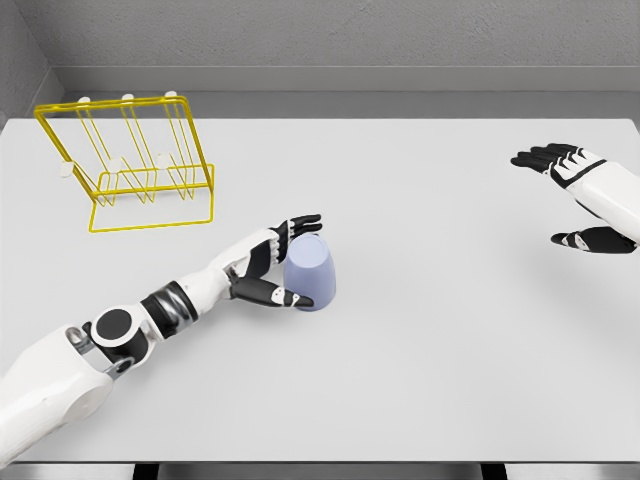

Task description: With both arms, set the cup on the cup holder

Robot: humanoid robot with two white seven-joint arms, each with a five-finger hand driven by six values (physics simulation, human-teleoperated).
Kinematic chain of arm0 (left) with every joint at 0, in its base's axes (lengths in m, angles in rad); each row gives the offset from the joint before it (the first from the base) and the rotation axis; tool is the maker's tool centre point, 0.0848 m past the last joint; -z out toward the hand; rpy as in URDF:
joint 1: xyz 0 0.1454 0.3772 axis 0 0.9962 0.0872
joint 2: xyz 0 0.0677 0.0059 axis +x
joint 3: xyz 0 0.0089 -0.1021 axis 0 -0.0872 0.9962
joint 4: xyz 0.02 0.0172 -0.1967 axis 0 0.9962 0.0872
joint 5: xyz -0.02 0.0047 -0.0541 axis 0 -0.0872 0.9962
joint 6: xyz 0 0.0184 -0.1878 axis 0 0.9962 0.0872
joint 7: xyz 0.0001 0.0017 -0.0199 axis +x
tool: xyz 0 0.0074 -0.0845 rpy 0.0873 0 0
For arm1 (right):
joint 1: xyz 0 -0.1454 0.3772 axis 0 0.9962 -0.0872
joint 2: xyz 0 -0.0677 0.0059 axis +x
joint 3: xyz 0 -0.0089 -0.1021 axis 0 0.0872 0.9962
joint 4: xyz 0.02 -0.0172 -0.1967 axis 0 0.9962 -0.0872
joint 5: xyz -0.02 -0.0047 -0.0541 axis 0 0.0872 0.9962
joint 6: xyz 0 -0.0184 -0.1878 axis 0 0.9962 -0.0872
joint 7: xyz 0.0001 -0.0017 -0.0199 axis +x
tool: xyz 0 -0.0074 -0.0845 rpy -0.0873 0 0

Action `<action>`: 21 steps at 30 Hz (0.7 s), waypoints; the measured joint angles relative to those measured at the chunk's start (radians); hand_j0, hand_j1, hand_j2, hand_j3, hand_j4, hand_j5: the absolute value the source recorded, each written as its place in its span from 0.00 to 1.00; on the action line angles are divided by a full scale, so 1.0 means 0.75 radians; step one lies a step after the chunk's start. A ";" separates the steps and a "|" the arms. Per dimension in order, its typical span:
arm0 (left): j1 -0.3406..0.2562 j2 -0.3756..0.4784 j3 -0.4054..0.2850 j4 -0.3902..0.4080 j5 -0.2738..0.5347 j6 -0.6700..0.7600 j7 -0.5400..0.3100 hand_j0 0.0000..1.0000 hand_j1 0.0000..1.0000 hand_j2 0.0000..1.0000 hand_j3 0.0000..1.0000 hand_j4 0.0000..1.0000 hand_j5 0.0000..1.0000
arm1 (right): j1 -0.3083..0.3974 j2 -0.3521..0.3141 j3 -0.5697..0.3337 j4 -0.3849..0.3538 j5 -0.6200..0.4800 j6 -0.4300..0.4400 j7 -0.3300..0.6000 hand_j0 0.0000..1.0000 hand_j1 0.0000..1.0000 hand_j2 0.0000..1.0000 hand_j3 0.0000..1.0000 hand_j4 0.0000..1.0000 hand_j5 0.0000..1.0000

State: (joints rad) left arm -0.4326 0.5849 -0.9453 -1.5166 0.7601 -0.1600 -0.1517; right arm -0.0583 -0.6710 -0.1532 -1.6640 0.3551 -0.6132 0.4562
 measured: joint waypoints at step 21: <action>-0.002 -0.027 0.002 0.010 0.001 0.031 0.002 0.64 0.64 0.64 0.64 0.64 0.64 | 0.000 0.000 0.000 0.000 -0.001 0.000 -0.001 1.00 1.00 1.00 1.00 1.00 1.00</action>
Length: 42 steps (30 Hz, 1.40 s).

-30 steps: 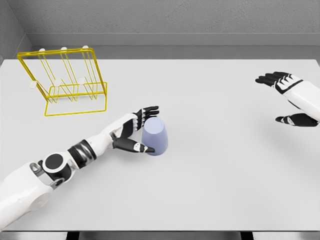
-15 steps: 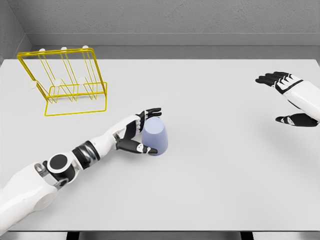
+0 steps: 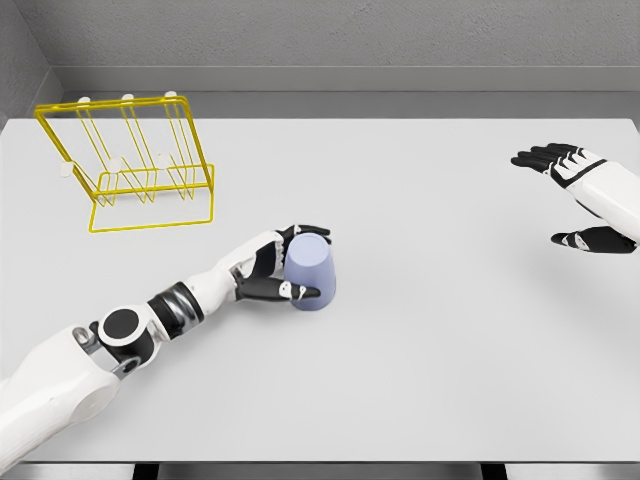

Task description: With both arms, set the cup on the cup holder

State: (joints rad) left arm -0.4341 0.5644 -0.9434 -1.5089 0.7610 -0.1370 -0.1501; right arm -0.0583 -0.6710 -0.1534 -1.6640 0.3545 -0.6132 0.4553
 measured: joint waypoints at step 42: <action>-0.025 0.211 0.201 -0.190 0.089 -0.032 0.005 0.65 0.65 0.65 0.65 0.65 0.65 | 0.000 0.000 -0.001 0.001 -0.001 0.000 0.000 1.00 1.00 1.00 1.00 1.00 1.00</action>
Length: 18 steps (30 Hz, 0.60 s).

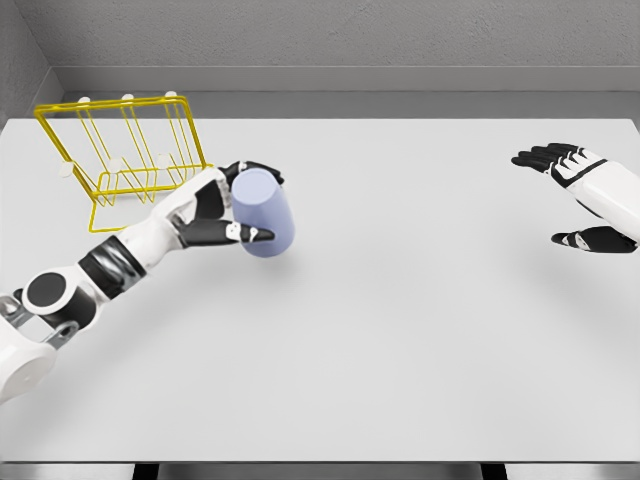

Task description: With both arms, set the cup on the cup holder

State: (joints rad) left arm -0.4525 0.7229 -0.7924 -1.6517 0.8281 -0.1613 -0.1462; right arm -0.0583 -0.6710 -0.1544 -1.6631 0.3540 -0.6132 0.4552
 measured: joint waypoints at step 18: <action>-0.067 0.102 0.072 -0.003 0.067 -0.028 0.002 0.65 0.65 0.65 0.65 0.65 0.65 | 0.000 0.000 0.000 0.001 0.000 0.000 0.000 1.00 1.00 1.00 1.00 1.00 1.00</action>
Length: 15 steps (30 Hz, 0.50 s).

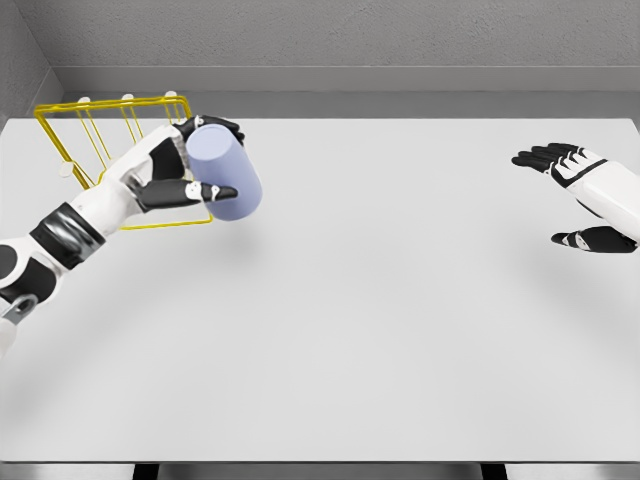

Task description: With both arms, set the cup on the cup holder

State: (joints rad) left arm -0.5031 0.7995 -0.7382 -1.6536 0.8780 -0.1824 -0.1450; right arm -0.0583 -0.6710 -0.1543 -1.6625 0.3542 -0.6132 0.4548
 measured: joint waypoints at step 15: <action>-0.027 0.049 0.031 0.009 0.052 0.000 0.001 0.65 0.65 0.65 0.65 0.65 0.65 | 0.000 0.000 0.000 0.000 0.000 0.000 0.000 1.00 1.00 1.00 1.00 1.00 1.00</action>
State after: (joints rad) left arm -0.5231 0.8366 -0.7148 -1.6466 0.9172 -0.1825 -0.1442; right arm -0.0583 -0.6710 -0.1544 -1.6625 0.3544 -0.6132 0.4547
